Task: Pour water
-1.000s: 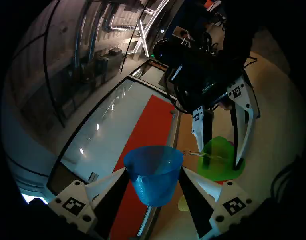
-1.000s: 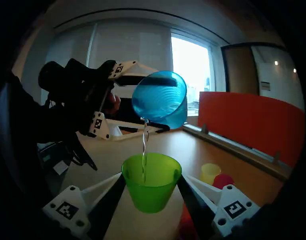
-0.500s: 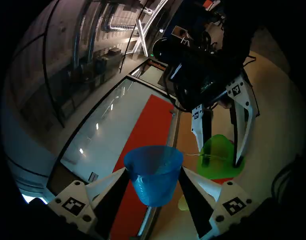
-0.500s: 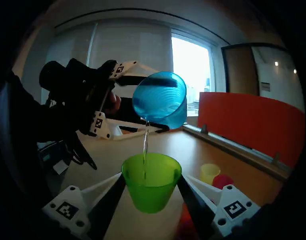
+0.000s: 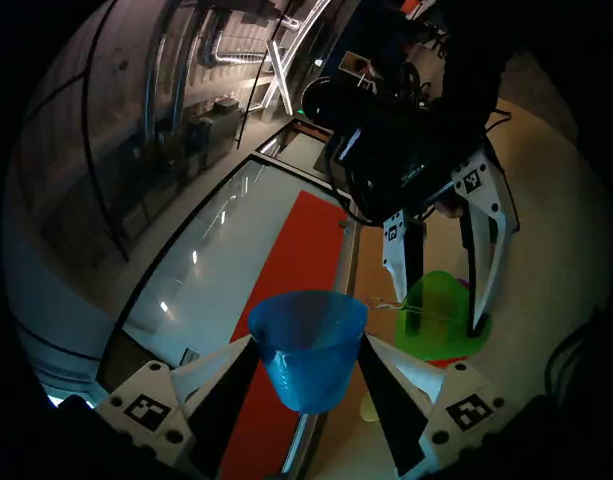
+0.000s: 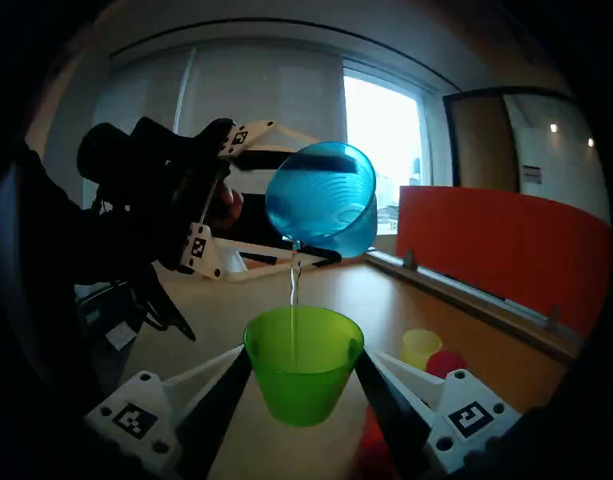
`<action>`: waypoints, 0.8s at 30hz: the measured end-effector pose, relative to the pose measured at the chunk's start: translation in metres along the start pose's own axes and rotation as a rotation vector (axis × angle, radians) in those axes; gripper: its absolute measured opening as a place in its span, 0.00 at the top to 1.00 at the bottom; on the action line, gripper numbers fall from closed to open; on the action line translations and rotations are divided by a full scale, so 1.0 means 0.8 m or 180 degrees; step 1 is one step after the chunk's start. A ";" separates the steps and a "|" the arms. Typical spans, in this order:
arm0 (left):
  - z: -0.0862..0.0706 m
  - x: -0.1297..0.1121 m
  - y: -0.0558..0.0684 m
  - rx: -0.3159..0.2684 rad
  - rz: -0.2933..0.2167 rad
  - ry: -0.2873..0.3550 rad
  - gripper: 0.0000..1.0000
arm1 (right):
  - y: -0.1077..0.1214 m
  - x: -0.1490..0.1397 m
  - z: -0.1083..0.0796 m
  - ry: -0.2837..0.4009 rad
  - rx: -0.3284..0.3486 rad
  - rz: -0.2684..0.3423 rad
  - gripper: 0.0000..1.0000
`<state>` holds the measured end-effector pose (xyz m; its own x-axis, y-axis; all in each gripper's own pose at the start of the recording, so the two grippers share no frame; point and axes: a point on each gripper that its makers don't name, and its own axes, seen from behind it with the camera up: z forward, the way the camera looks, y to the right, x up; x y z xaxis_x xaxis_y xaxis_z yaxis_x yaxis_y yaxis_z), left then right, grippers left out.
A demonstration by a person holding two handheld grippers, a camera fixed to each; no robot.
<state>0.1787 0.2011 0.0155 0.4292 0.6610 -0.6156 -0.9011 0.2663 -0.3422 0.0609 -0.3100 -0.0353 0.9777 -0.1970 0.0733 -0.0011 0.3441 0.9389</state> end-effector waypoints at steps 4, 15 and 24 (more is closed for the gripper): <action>-0.001 0.000 0.001 -0.0006 0.0025 -0.0005 0.18 | 0.000 -0.001 0.000 0.0009 -0.0003 0.0000 0.09; -0.002 0.001 0.000 -0.0019 0.0065 -0.0004 0.18 | 0.000 -0.001 0.001 0.0022 -0.0003 0.0003 0.10; -0.001 0.000 0.000 -0.0020 0.0131 -0.0026 0.18 | 0.000 0.000 0.002 0.0028 -0.0001 0.0000 0.09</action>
<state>0.1790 0.2003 0.0146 0.3912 0.6770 -0.6234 -0.9175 0.2344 -0.3212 0.0606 -0.3119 -0.0349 0.9795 -0.1889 0.0704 -0.0011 0.3444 0.9388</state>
